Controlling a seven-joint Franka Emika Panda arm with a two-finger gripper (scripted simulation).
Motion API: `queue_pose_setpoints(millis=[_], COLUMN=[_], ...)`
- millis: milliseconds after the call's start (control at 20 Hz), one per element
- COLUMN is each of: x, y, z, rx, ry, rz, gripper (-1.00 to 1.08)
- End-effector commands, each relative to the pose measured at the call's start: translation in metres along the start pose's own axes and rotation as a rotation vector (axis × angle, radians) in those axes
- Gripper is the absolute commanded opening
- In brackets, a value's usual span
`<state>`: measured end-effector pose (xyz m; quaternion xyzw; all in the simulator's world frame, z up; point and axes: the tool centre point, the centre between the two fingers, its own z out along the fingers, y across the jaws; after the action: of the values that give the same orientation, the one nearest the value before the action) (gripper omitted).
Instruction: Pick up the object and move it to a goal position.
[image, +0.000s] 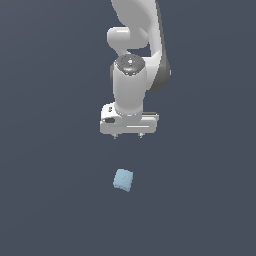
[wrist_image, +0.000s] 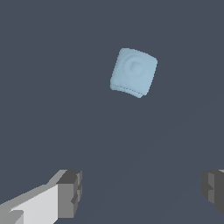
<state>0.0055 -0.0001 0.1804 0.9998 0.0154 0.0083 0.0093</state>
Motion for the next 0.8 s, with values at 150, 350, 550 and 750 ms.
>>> queue_pose_setpoints(millis=[150, 350, 550, 750], x=[0.001, 0.005, 0.004, 0.006], y=[-0.003, -0.016, -0.020, -0.019], z=[-0.002, -0.008, -0.010, -0.009], rx=[0.003, 0.013, 0.016, 0.016], ry=[0.004, 0.019, 0.025, 0.023], rz=[-0.006, -0.028, -0.039, -0.032], gripper=[1.00, 1.00, 1.00, 1.00])
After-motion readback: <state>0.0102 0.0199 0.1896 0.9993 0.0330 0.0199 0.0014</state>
